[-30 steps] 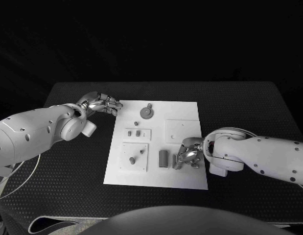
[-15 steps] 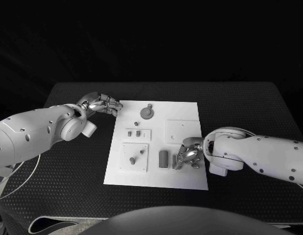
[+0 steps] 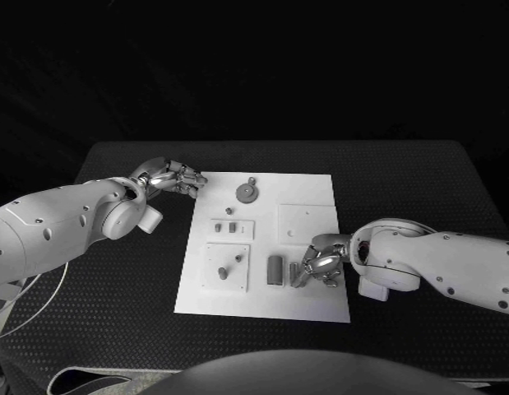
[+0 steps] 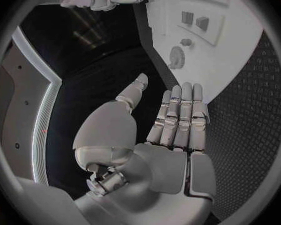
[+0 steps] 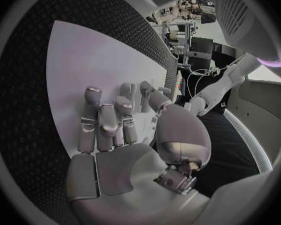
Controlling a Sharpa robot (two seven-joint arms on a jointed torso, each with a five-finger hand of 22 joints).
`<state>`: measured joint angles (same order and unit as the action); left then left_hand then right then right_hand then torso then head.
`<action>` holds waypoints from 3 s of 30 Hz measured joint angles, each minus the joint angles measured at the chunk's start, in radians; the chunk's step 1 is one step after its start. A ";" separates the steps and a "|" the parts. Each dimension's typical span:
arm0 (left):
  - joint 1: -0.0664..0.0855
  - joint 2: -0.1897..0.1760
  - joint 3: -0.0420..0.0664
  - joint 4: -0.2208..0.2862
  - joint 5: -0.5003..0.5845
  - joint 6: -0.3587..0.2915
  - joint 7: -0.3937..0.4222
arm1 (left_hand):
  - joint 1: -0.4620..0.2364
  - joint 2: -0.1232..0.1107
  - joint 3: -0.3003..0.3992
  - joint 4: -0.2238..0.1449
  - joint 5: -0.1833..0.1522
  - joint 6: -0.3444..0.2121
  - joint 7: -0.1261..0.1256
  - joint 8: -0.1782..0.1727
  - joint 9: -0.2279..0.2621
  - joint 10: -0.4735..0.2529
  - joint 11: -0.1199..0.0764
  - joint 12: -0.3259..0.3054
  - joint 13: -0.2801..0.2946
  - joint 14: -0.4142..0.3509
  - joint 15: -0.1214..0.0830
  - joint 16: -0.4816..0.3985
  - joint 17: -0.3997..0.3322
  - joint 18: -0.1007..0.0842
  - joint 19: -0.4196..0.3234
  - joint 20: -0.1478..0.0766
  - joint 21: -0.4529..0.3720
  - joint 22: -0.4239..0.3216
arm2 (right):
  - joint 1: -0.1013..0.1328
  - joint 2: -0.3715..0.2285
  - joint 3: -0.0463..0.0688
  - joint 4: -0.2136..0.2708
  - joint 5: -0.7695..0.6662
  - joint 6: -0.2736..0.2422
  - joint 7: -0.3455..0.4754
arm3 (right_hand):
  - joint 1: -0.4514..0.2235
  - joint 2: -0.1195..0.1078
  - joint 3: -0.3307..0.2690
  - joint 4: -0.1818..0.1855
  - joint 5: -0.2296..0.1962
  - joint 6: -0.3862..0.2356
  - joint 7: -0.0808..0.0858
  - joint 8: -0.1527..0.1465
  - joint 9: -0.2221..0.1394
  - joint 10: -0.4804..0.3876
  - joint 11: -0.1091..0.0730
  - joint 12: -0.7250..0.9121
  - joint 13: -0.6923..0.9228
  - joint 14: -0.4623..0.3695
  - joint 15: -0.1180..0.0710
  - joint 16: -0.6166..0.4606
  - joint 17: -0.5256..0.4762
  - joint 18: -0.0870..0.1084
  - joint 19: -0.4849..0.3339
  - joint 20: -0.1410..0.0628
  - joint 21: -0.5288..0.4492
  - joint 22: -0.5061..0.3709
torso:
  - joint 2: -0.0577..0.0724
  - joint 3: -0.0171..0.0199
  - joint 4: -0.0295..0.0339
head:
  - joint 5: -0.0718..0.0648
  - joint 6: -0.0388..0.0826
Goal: Assemble the parts on the task board
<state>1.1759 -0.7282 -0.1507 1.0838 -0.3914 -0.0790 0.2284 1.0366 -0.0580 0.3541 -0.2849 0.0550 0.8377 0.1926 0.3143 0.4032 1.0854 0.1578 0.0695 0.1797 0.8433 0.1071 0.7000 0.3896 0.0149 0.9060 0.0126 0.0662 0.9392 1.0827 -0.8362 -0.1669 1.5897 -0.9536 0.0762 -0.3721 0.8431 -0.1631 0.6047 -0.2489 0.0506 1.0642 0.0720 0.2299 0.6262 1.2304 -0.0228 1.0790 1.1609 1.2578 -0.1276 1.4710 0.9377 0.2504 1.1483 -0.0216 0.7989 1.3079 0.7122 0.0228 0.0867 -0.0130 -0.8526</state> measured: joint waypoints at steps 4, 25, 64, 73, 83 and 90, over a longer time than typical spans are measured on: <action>0.000 0.003 0.000 -0.006 -0.002 -0.014 -0.004 | -0.012 -0.012 -0.008 0.003 0.000 0.000 0.000 0.000 0.000 0.000 0.000 0.000 0.000 0.004 0.004 0.000 0.005 0.000 0.000 0.000 0.001 0.000 | 0.011 -0.006 0.005 -0.015 0.007 -0.004 0.029 | -0.008 -0.066 0.029 0.048 0.000 -0.027 0.010 -0.012 -0.007 -0.023 0.012 0.000 0.003 -0.019 0.015 -0.004 -0.021 0.000 -0.001 0.006 -0.007 0.000 | 0.000 -0.0008 -0.0011 | 0.000 0.009; 0.013 0.014 0.002 -0.057 0.111 -0.040 -0.002 | -0.033 0.021 0.013 -0.002 0.000 0.027 -0.023 0.022 0.004 0.033 -0.020 0.010 0.004 -0.013 0.028 -0.087 -0.012 0.000 -0.050 0.017 0.000 -0.029 | 0.052 0.174 0.098 -0.467 0.238 -0.123 0.473 | 0.099 0.099 -0.028 -0.043 0.000 -0.109 0.052 -0.024 0.000 -0.173 0.041 -0.184 -0.133 -0.222 0.044 -0.180 -0.108 -0.004 -0.213 0.080 -0.137 -0.015 | -0.033 -0.0106 -0.0329 | -0.020 0.197; 0.045 0.095 0.021 -0.094 0.327 -0.032 0.073 | -0.828 0.050 -0.278 0.225 -0.041 -0.680 -0.164 -0.249 -0.311 -0.899 -0.128 -0.050 -0.164 -0.716 -0.063 -0.616 -0.320 0.000 -0.785 0.019 -0.047 -0.771 | 0.028 0.274 0.216 -0.688 0.576 -0.160 0.672 | -0.641 0.159 -0.484 0.186 -0.038 -0.891 -0.030 -0.193 -0.496 -1.025 0.061 -1.047 -1.101 -1.111 0.173 -1.368 -0.853 -0.222 -1.062 0.068 -0.749 -0.851 | -0.138 -0.0287 -0.0752 | 0.022 0.277; -0.025 0.035 0.076 0.141 0.339 -0.197 0.114 | -0.989 0.057 -0.336 0.272 -0.047 -0.800 -0.188 -0.296 -0.382 -1.043 -0.152 -0.063 -0.176 -0.813 -0.098 -0.681 -0.374 0.001 -0.878 -0.006 -0.058 -0.901 | 0.006 0.192 0.197 -0.441 0.660 -0.320 0.710 | -0.796 0.163 -0.574 0.237 -0.044 -1.023 -0.062 -0.218 -0.596 -1.183 0.031 -1.068 -1.147 -1.223 0.137 -1.447 -0.918 -0.236 -1.126 0.030 -0.785 -1.203 | -0.164 -0.0237 -0.0851 | 0.013 0.254; -0.102 -0.030 0.133 0.400 0.364 -0.466 0.194 | -1.029 0.058 -0.350 0.286 -0.052 -0.833 -0.193 -0.311 -0.402 -1.080 -0.158 -0.063 -0.179 -0.840 -0.107 -0.697 -0.389 0.001 -0.902 -0.013 -0.063 -0.938 | -0.021 0.096 0.175 -0.147 0.807 -0.588 0.788 | -0.837 0.163 -0.600 0.249 -0.044 -1.060 -0.072 -0.226 -0.625 -1.227 0.023 -1.072 -1.159 -1.253 0.128 -1.467 -0.936 -0.236 -1.143 0.022 -0.795 -1.305 | -0.168 -0.0227 -0.0865 | 0.013 0.253; -0.125 -0.051 0.149 0.478 0.379 -0.603 0.238 | -1.029 0.058 -0.350 0.286 -0.052 -0.833 -0.193 -0.311 -0.402 -1.080 -0.158 -0.063 -0.179 -0.840 -0.107 -0.697 -0.389 0.001 -0.902 -0.013 -0.063 -0.938 | -0.031 0.061 0.167 -0.037 0.892 -0.742 0.835 | -0.837 0.163 -0.600 0.249 -0.044 -1.060 -0.072 -0.226 -0.625 -1.227 0.023 -1.072 -1.160 -1.253 0.128 -1.467 -0.937 -0.236 -1.143 0.022 -0.795 -1.307 | -0.168 -0.0227 -0.0867 | 0.013 0.253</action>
<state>1.0512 -0.7787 -0.0021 1.5616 -0.0121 -0.6820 0.4661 0.0072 0.0004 0.0042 0.0016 0.0034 0.0051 -0.0002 0.0030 0.0009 0.0053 0.0000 0.0067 0.0010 0.0035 0.0000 0.0035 0.0009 0.0156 0.0036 -0.0001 0.0031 0.0009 1.0517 -0.7749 0.0005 1.5526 -0.0612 -0.6655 0.4634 0.0058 -0.0001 0.0044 0.0000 0.0069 0.0044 0.0000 0.0035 0.0009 0.0037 -0.0001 0.0068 0.0009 0.0044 0.0003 0.0035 0.0009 0.0140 0.0053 0.0001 0.0035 0.0009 0.5443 0.0001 0.0000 0.0000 -0.6001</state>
